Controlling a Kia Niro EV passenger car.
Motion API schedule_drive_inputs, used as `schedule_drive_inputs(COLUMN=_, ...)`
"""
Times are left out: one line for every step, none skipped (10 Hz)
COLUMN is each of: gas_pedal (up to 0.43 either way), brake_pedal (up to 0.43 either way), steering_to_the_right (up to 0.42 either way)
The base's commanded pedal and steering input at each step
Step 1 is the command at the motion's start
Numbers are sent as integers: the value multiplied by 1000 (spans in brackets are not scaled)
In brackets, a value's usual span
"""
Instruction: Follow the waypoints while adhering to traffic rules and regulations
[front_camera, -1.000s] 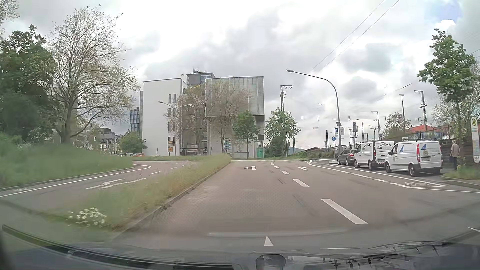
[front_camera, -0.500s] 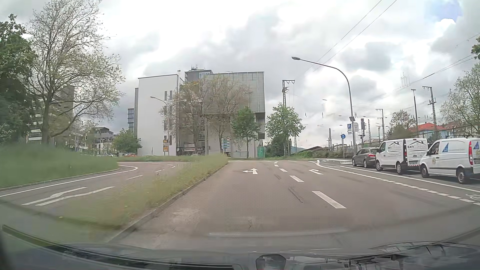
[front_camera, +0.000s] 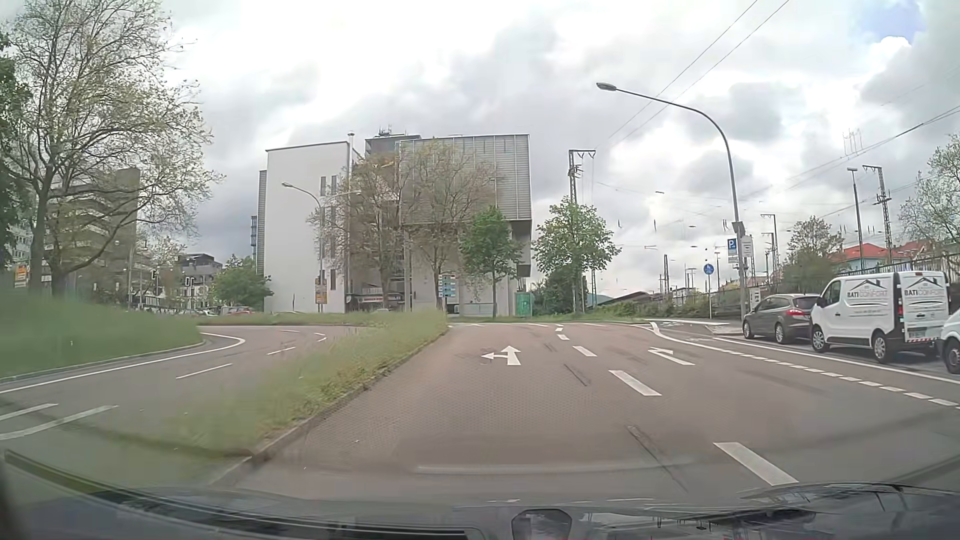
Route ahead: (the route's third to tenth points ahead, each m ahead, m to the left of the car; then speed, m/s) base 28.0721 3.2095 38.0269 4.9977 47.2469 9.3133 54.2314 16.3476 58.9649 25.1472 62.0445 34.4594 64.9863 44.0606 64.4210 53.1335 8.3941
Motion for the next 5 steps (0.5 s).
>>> schedule_drive_inputs(gas_pedal=0, brake_pedal=0, steering_to_the_right=0)
schedule_drive_inputs(gas_pedal=8, brake_pedal=0, steering_to_the_right=1)
schedule_drive_inputs(gas_pedal=20, brake_pedal=0, steering_to_the_right=1)
schedule_drive_inputs(gas_pedal=20, brake_pedal=0, steering_to_the_right=1)
schedule_drive_inputs(gas_pedal=20, brake_pedal=0, steering_to_the_right=1)
